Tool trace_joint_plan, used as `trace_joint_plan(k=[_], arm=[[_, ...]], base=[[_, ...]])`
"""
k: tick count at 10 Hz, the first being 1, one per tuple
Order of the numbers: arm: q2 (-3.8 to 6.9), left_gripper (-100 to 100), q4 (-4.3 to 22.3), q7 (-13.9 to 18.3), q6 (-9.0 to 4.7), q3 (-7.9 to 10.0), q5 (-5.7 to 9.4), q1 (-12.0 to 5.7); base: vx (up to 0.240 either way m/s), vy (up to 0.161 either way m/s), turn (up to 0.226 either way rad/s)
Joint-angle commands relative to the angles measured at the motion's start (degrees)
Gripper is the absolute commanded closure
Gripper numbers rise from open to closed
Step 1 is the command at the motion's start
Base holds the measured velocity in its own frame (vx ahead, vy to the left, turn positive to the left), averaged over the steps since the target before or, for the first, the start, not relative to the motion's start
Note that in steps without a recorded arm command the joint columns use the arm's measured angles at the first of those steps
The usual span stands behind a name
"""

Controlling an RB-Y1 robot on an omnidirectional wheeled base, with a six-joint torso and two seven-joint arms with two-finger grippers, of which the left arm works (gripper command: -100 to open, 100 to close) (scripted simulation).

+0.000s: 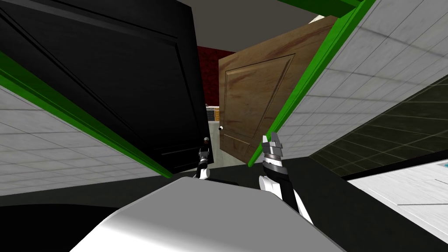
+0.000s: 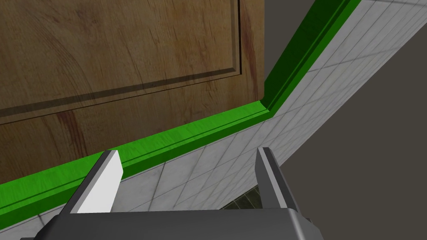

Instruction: Push the door open

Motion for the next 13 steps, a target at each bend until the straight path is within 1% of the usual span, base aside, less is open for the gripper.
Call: trace_joint_plan(k=[1,3,7,8,9,10,12,13], arm=[[-0.51,-100,0.0,2.8,0.03,-0.2,0.75,-0.09],[-1.15,-100,0.0,6.0,0.02,-0.45,1.65,-0.26],[-2.21,-100,0.1,10.9,0.0,-0.81,2.99,-0.5],[-2.39,-100,0.2,11.7,0.0,-0.87,3.2,-0.54],[-2.3,-100,0.2,11.0,-0.04,-0.82,3.03,-0.55],[-0.67,-100,0.3,11.3,-0.02,-0.75,3.12,-0.6],[1.08,-100,0.4,11.5,0.02,-0.6,3.23,-0.7],[1.62,-100,0.4,11.6,0.04,-0.51,3.3,-0.77]], base=[[-0.035,0.005,-0.038],[-0.038,0.01,-0.038],[-0.03,0.009,-0.023],[-0.021,0.003,-0.016],[-0.009,0.001,-0.002],[0.057,0.011,-0.015],[0.15,0.054,-0.019],[0.173,0.069,-0.019]])
